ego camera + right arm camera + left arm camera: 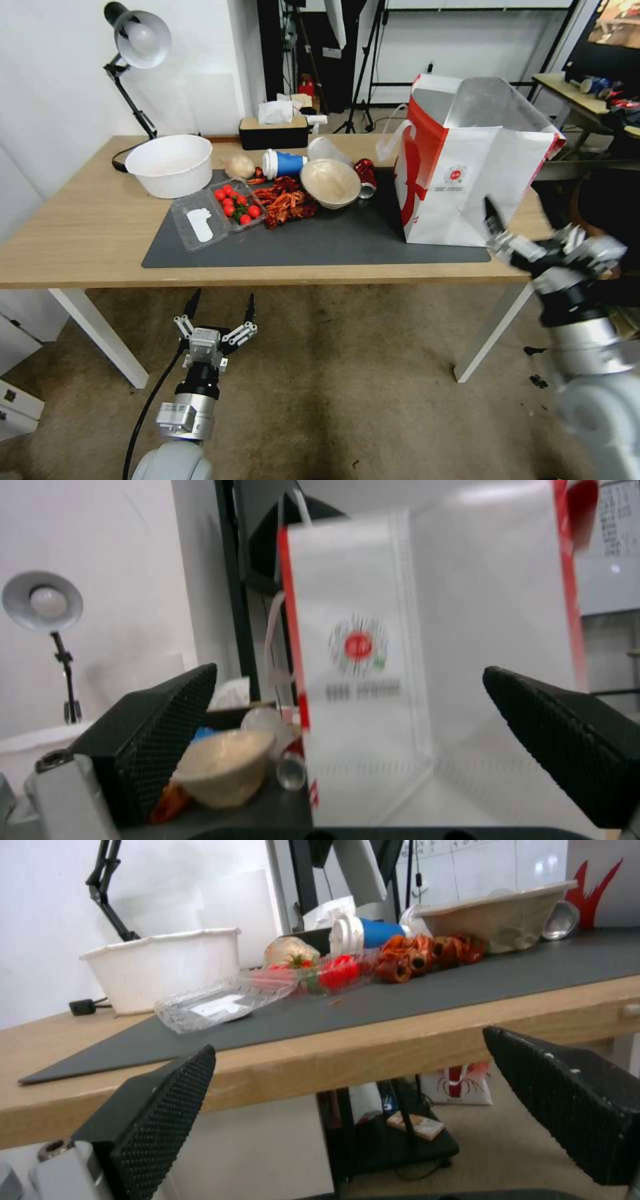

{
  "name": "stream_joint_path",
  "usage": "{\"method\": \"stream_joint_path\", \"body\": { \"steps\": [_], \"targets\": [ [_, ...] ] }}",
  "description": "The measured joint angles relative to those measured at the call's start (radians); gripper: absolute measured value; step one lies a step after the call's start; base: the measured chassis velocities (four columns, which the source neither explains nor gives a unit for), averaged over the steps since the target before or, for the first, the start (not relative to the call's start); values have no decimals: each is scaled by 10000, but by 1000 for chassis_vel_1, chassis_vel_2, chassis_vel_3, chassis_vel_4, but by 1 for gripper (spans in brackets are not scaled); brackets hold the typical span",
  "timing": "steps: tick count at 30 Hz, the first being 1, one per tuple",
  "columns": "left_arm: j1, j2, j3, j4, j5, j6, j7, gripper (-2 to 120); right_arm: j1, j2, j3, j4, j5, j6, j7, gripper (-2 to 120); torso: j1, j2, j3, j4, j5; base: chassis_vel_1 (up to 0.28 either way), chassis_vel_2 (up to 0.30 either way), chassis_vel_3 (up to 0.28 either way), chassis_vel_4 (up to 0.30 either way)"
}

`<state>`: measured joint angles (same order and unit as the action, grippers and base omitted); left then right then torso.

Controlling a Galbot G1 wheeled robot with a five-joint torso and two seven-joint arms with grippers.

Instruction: Pick up the food delivery bag from the floor and place it on the table.

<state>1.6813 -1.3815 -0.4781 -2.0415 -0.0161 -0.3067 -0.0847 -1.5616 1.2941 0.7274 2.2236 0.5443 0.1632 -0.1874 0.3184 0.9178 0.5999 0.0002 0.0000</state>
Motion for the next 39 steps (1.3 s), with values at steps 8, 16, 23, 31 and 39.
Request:
{"method": "stream_joint_path", "body": {
  "steps": [8,16,23,31,39],
  "targets": [
    [-20,-12,-100,160,-2,-102,-5,100,-545,1095,-415,-987,-1188,777,-570,100,0,0,0,1,-3,0,0,0,0],
    [-71,-75,-125,295,51,-170,-4,100,-1381,1873,-405,-1676,-1738,1694,-862,100,0,0,0,-1,-2,0,0,0,0],
    [-57,-98,-123,300,114,-212,2,100,-1523,2041,-511,-1918,-1829,2064,-861,100,0,0,0,0,-1,0,0,0,0],
    [-38,-107,-139,295,157,-222,2,100,-1507,2027,-516,-1917,-1832,2073,-861,100,0,0,0,0,0,0,0,0,0],
    [-36,-110,-142,293,163,-222,5,100,-1495,2011,-516,-1904,-1818,2065,-857,100,1,-2,0,0,0,0,0,0,0]
  ]
}}
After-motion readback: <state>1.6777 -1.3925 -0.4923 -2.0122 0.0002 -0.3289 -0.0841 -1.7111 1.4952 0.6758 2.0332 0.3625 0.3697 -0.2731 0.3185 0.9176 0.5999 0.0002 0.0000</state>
